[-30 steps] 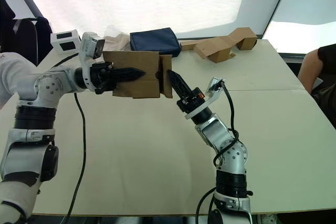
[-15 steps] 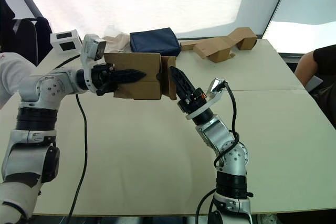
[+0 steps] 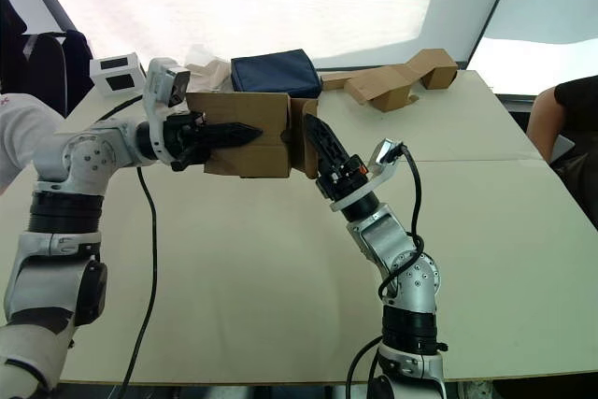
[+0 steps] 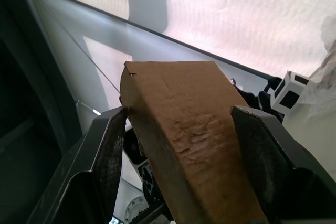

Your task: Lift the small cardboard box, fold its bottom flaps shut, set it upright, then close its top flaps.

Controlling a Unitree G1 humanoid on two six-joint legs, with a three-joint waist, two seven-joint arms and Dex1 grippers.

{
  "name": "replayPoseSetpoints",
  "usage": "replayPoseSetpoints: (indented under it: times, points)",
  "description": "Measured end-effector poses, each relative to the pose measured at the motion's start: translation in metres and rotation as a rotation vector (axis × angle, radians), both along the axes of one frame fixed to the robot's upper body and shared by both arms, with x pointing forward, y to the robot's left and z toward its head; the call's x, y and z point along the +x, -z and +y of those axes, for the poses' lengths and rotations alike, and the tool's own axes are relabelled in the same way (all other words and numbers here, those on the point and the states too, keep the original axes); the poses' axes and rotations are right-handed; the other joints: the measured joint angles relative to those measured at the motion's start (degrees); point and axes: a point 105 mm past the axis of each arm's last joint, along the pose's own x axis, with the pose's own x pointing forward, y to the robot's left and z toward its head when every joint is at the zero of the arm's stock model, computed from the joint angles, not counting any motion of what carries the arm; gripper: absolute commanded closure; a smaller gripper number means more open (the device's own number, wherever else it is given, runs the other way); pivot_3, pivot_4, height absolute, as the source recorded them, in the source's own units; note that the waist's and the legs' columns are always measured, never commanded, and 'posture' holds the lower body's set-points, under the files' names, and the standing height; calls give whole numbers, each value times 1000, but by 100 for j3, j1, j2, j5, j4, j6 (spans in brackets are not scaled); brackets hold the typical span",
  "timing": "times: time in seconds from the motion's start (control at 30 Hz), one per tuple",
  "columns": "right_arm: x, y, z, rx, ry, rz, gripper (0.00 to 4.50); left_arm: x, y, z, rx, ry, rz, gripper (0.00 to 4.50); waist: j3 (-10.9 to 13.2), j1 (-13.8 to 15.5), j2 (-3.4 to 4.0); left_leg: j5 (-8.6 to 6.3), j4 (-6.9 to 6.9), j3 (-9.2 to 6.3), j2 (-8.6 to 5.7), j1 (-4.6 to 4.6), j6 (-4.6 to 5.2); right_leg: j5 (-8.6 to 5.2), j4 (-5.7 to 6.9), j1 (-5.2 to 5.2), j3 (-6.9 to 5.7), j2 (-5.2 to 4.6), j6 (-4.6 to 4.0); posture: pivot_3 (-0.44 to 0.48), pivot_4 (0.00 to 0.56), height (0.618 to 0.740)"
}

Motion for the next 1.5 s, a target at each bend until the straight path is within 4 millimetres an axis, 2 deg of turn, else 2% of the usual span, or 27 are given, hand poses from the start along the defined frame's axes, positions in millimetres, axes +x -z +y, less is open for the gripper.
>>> replayPoseSetpoints:
  times: [0.67, 1.5]
  points:
    - [3, 1, 6, 18, 18, 31, 1347, 5, 5, -9, -23, -39, -23, 4500, 0, 1, 0, 0, 0, 0, 0, 0, 0, 0, 0, 0, 0, -1, 0, 0, 150, 740]
    - [9, 4, 6, -18, 87, 39, 1347, 7, 9, -6, -22, -47, 8, 4500, 0, 1, 0, 0, -1, 0, 0, 0, 0, 0, -1, 0, 0, -1, 0, 0, 150, 740]
